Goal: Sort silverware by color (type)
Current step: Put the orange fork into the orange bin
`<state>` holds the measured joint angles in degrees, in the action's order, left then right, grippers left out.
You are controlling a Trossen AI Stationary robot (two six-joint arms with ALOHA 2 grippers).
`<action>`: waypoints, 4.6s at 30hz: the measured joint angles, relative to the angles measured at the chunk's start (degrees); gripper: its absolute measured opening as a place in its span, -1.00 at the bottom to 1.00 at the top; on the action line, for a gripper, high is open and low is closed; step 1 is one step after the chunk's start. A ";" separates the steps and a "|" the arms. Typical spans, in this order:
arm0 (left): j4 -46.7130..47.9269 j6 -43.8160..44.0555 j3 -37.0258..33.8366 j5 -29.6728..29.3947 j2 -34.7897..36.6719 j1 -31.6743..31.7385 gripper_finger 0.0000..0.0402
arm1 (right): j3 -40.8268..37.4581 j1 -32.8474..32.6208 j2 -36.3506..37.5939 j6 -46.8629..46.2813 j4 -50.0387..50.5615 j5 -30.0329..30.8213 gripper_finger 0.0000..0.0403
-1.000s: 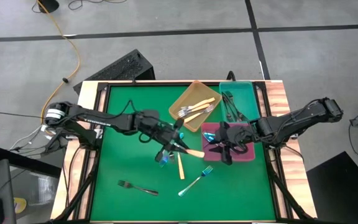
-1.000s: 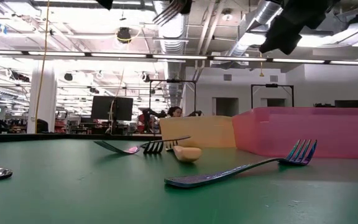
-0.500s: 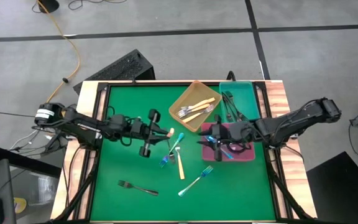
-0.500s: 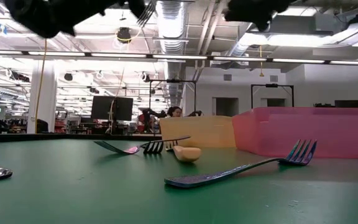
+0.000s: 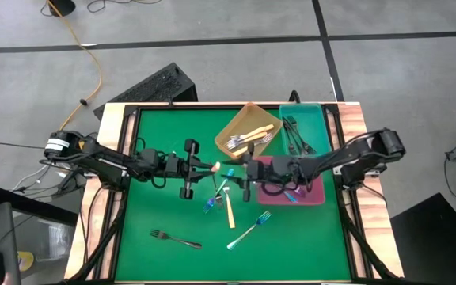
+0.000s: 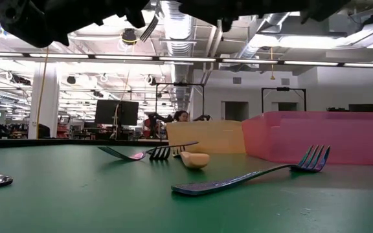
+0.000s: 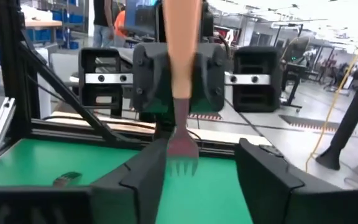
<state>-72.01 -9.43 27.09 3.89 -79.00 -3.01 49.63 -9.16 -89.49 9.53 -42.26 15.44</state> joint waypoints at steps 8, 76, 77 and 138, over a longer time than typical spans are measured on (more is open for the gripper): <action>-5.87 1.24 -5.65 -2.16 -0.02 0.07 -0.90 | 3.21 0.32 -0.41 2.45 1.46 1.01 0.39; 11.67 8.47 -5.20 -13.03 3.09 0.15 -0.03 | 8.91 6.19 -4.52 -1.58 7.71 -7.35 -0.55; 14.03 8.46 -5.20 -13.84 4.46 0.15 -0.02 | 8.91 6.47 -4.52 -1.56 8.43 -7.32 -0.55; 43.03 13.60 -5.20 -20.43 19.87 0.31 0.00 | 24.38 22.94 -17.59 17.03 71.81 9.47 -0.55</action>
<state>-28.98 4.16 21.89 -16.53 -59.13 -2.70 74.02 13.78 -107.09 26.56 29.55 24.91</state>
